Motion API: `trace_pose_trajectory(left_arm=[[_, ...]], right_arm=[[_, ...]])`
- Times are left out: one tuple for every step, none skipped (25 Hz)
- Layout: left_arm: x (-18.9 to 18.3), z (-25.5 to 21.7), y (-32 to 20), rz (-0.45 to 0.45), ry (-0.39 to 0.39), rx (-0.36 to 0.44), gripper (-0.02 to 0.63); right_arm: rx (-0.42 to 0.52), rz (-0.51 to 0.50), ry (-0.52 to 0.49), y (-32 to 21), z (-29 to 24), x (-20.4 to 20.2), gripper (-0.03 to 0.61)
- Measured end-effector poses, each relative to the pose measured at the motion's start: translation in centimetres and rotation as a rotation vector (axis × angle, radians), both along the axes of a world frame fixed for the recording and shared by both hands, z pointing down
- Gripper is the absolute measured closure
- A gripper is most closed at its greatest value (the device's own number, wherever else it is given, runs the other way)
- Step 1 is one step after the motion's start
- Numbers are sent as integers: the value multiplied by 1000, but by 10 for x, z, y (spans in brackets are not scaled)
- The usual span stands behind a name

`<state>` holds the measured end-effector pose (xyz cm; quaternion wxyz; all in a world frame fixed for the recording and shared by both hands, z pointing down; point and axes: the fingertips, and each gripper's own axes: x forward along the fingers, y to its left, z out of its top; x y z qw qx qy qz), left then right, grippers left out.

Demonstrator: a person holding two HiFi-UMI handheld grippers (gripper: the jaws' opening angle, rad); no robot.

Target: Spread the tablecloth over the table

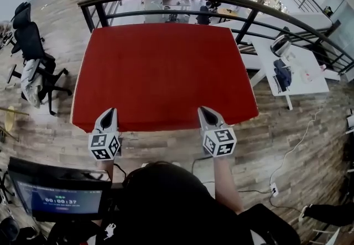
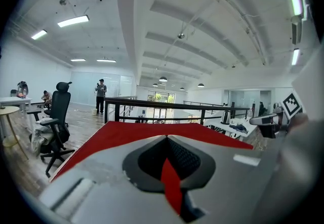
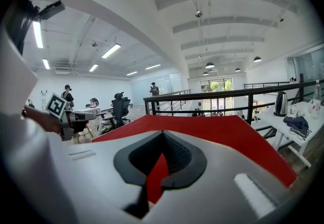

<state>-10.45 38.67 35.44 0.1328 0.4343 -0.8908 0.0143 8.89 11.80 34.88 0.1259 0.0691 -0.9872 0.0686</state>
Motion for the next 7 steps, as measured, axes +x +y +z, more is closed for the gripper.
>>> trace_pose_trajectory(left_arm=[[-1, -1, 0, 1, -1, 3, 611], [-2, -1, -1, 2, -2, 6, 611], [-3, -2, -3, 4, -3, 8, 611], [-4, -3, -4, 7, -5, 9, 611], [-5, -3, -5, 10, -6, 9, 611], [-6, -4, -7, 13, -8, 8, 611], [-7, -4, -9, 17, -10, 7, 611]], right_arm=[[2, 1, 0, -1, 0, 1, 569], [5, 3, 0, -2, 0, 1, 569], [8, 5, 0, -4, 0, 1, 569], [9, 8, -1, -6, -1, 1, 571], [8, 13, -3, -7, 0, 1, 571], [7, 18, -5, -9, 0, 1, 569], [5, 24, -8, -11, 0, 1, 571]])
